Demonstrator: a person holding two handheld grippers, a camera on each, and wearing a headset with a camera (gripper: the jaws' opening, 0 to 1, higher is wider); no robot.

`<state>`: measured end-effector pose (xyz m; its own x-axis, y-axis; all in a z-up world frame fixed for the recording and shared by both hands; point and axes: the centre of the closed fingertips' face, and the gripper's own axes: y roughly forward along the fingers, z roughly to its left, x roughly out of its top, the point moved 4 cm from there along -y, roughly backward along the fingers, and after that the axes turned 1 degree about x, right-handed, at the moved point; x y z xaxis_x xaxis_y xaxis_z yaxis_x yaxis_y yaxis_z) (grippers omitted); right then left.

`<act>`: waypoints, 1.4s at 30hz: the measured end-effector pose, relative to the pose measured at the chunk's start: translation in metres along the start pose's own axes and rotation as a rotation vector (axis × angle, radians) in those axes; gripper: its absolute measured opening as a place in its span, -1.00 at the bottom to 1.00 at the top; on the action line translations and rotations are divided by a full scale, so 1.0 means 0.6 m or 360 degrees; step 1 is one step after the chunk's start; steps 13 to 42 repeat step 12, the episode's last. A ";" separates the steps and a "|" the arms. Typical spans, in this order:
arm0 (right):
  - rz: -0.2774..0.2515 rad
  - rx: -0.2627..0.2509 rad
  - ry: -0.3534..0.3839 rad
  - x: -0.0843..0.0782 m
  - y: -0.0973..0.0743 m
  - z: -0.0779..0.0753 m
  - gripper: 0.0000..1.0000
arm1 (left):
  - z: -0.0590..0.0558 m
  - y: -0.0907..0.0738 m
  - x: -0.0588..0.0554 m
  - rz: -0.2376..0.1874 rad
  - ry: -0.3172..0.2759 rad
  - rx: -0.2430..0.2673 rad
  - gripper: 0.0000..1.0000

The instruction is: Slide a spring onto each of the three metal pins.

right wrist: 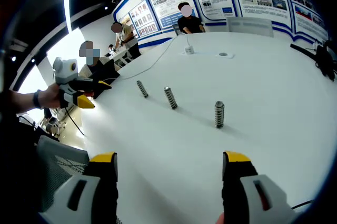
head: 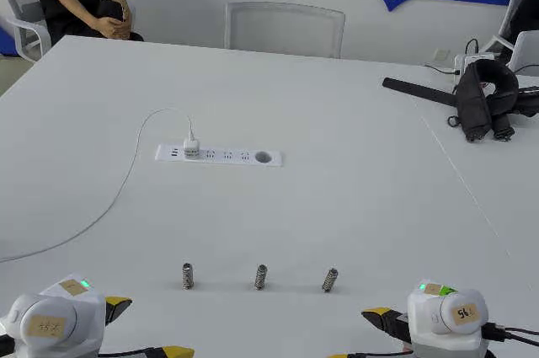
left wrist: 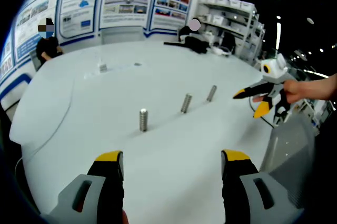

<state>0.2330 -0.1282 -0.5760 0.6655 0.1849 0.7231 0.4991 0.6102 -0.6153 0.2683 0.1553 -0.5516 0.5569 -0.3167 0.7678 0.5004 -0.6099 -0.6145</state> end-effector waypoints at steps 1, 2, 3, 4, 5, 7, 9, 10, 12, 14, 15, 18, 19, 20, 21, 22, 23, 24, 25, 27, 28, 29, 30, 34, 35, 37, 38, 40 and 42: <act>0.0002 -0.0002 0.0000 -0.001 0.000 0.000 0.66 | 0.000 0.000 0.000 0.0000 -0.0002 0.0000 0.54; 0.0001 -0.0004 0.0001 -0.001 -0.001 0.001 0.66 | 0.000 -0.001 0.000 0.0000 -0.0002 0.0000 0.54; -0.0002 -0.0005 0.0004 -0.001 -0.001 0.000 0.66 | 0.000 -0.001 -0.001 0.0000 -0.0002 0.0000 0.54; -0.0003 -0.0007 0.0008 -0.002 -0.001 0.000 0.66 | 0.000 -0.001 -0.001 0.0000 -0.0001 -0.0001 0.54; -0.0003 -0.0010 0.0012 -0.003 -0.002 -0.001 0.66 | -0.001 -0.001 -0.001 0.0002 -0.0001 -0.0001 0.54; 0.0002 -0.0013 0.0015 -0.006 -0.002 -0.002 0.66 | -0.001 -0.001 -0.001 0.0001 -0.0005 -0.0003 0.54; 0.0005 -0.0015 0.0019 -0.007 -0.002 -0.002 0.66 | -0.001 -0.001 -0.001 0.0003 -0.0005 -0.0004 0.54; 0.0004 -0.0017 0.0021 -0.008 -0.003 -0.002 0.66 | -0.001 -0.001 -0.001 0.0003 -0.0003 -0.0005 0.54; 0.0003 -0.0018 0.0024 -0.008 -0.004 -0.001 0.66 | -0.001 0.000 -0.001 0.0003 -0.0005 -0.0007 0.54; 0.0003 -0.0018 0.0024 -0.008 -0.004 -0.001 0.66 | -0.001 0.000 -0.001 0.0003 -0.0005 -0.0007 0.54; 0.0003 -0.0018 0.0024 -0.008 -0.004 -0.001 0.66 | -0.001 0.000 -0.001 0.0003 -0.0005 -0.0007 0.54; 0.0003 -0.0018 0.0024 -0.008 -0.004 -0.001 0.66 | -0.001 0.000 -0.001 0.0003 -0.0005 -0.0007 0.54; 0.0003 -0.0018 0.0024 -0.008 -0.004 -0.001 0.66 | -0.001 0.000 -0.001 0.0003 -0.0005 -0.0007 0.54; 0.0003 -0.0018 0.0024 -0.008 -0.004 -0.001 0.66 | -0.001 0.000 -0.001 0.0003 -0.0005 -0.0007 0.54; 0.0003 -0.0018 0.0024 -0.008 -0.004 -0.001 0.66 | -0.001 0.000 -0.001 0.0003 -0.0005 -0.0007 0.54; 0.0003 -0.0018 0.0024 -0.008 -0.004 -0.001 0.66 | -0.001 0.000 -0.001 0.0003 -0.0005 -0.0007 0.54; 0.0003 -0.0018 0.0024 -0.008 -0.004 -0.001 0.66 | -0.001 0.000 -0.001 0.0003 -0.0005 -0.0007 0.54; 0.0003 -0.0018 0.0024 -0.008 -0.004 -0.001 0.66 | -0.001 0.000 -0.001 0.0003 -0.0005 -0.0007 0.54; 0.0003 -0.0018 0.0024 -0.008 -0.004 -0.001 0.66 | -0.001 0.000 -0.001 0.0003 -0.0005 -0.0007 0.54; 0.0003 -0.0018 0.0024 -0.008 -0.004 -0.001 0.66 | -0.001 0.000 -0.001 0.0003 -0.0005 -0.0007 0.54; 0.0003 -0.0018 0.0024 -0.008 -0.004 -0.001 0.66 | -0.001 0.000 -0.001 0.0003 -0.0005 -0.0007 0.54; 0.0003 -0.0018 0.0024 -0.008 -0.004 -0.001 0.66 | -0.001 0.000 -0.001 0.0003 -0.0005 -0.0007 0.54; 0.0003 -0.0018 0.0024 -0.008 -0.004 -0.001 0.66 | -0.001 0.000 -0.001 0.0003 -0.0005 -0.0007 0.54; 0.0003 -0.0018 0.0024 -0.008 -0.004 -0.001 0.66 | -0.001 0.000 -0.001 0.0003 -0.0005 -0.0007 0.54; 0.0003 -0.0018 0.0024 -0.008 -0.004 -0.001 0.66 | -0.001 0.000 -0.001 0.0003 -0.0005 -0.0007 0.54; 0.0003 -0.0018 0.0024 -0.008 -0.004 -0.001 0.66 | -0.001 0.000 -0.001 0.0003 -0.0005 -0.0007 0.54; 0.0003 -0.0018 0.0024 -0.008 -0.004 -0.001 0.66 | -0.001 0.000 -0.001 0.0003 -0.0005 -0.0007 0.54; 0.0003 -0.0018 0.0024 -0.008 -0.004 -0.001 0.66 | -0.001 0.000 -0.001 0.0003 -0.0005 -0.0007 0.54; 0.0003 -0.0018 0.0024 -0.008 -0.004 -0.001 0.66 | -0.001 0.000 -0.001 0.0003 -0.0005 -0.0007 0.54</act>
